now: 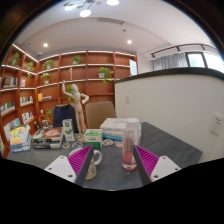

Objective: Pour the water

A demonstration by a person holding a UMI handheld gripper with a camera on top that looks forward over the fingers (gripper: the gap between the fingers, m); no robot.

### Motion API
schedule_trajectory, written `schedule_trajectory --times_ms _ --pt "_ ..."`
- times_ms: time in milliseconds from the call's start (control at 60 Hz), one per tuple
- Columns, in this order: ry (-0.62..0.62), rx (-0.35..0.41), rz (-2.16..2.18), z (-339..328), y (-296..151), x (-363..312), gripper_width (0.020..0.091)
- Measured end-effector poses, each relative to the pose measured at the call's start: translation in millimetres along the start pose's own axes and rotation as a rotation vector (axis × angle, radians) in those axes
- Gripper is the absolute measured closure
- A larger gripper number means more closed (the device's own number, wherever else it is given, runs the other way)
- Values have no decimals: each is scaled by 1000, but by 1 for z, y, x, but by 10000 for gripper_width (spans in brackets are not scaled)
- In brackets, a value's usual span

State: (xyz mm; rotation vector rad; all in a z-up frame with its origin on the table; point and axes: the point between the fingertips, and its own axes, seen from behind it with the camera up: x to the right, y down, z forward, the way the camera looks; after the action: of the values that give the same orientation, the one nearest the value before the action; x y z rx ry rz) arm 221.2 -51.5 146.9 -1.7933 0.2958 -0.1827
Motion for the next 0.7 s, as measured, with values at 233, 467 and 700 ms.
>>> schedule_trajectory --times_ms 233,467,700 --pt "-50 72 -37 -72 -32 -36 269" --pt "-175 89 -84 -117 -29 -98 270" --pt "-261 93 -85 -136 -20 -141 265"
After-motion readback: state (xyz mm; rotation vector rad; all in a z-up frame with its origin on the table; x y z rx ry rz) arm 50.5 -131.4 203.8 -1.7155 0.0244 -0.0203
